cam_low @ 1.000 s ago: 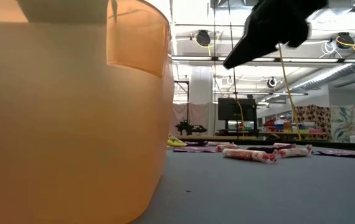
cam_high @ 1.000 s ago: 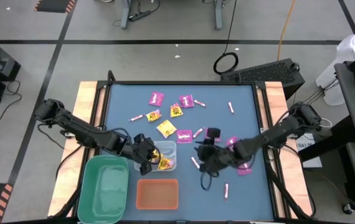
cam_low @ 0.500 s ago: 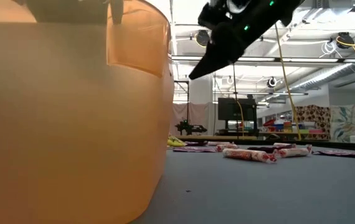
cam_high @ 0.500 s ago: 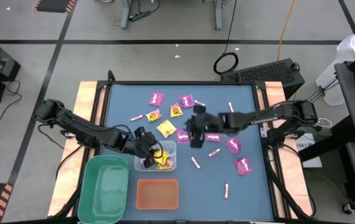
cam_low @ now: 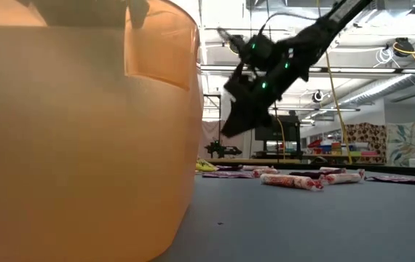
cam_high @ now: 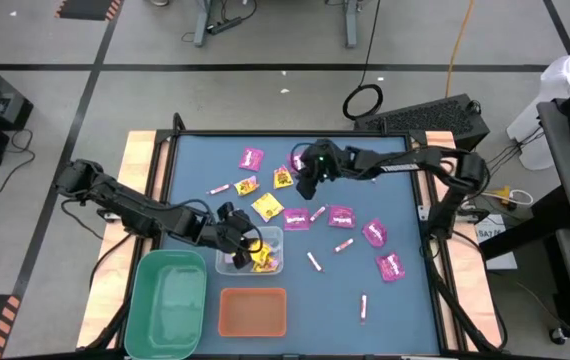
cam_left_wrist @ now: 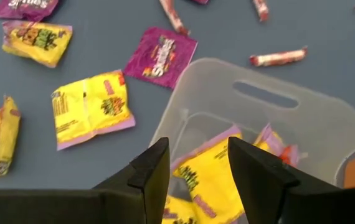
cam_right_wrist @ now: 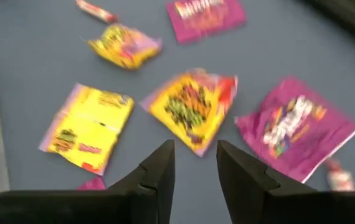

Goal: Sort candy
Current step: Put the yellow candy into the transparent bin

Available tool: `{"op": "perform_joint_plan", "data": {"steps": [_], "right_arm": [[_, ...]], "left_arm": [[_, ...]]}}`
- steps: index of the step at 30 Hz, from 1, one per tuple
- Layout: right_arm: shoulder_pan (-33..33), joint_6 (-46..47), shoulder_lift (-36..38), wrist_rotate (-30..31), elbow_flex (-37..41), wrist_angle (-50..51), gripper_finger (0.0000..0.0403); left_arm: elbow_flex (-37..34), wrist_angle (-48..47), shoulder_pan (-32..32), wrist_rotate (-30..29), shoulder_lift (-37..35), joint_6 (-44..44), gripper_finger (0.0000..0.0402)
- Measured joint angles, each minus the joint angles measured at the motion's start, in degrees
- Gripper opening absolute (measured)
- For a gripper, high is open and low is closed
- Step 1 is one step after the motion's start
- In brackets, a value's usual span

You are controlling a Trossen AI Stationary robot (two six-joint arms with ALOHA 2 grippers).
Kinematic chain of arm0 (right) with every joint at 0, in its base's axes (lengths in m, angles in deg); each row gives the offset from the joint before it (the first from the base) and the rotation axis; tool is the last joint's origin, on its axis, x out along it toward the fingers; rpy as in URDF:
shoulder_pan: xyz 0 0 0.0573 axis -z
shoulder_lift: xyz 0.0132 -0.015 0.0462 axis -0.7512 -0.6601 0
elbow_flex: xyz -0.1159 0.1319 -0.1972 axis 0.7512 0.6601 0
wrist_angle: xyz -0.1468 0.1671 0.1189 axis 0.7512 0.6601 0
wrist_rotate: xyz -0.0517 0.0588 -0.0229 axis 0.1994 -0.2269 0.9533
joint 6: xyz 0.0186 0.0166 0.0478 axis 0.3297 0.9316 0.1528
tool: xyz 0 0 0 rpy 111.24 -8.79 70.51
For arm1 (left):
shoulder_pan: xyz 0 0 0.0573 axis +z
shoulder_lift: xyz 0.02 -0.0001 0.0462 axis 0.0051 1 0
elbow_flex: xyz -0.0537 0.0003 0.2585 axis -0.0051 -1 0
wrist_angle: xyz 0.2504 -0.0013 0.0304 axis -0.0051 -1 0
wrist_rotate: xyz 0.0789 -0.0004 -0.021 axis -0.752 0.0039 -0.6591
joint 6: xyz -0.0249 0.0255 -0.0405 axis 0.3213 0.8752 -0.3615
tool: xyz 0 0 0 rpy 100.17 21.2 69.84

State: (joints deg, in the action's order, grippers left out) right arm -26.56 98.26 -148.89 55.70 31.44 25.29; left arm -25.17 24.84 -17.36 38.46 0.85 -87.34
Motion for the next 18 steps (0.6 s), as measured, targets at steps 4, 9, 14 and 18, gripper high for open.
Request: {"op": "perform_joint_plan", "data": {"steps": [4,9,14,18], "right_arm": [[0.83,1.38,-3.92,-1.03,-0.65,0.07,0.0111],[0.18,1.29,-7.85,-1.0,-3.61,-0.01,0.0141],[-0.07,2.14,-11.16,-0.48,-7.33,0.97,0.019],[-0.09,2.89,-13.06,-0.52,-8.52,1.55,0.0212]], "left_arm": [[0.02,2.75,0.02,-0.22,-0.02,1.69,0.0169],[0.02,4.52,0.0,-0.24,-0.02,2.78,0.0169],[0.02,4.71,0.02,-0.24,-0.02,2.78,0.0169],[0.02,4.63,0.03,-0.24,-0.02,3.12,0.0169]]}}
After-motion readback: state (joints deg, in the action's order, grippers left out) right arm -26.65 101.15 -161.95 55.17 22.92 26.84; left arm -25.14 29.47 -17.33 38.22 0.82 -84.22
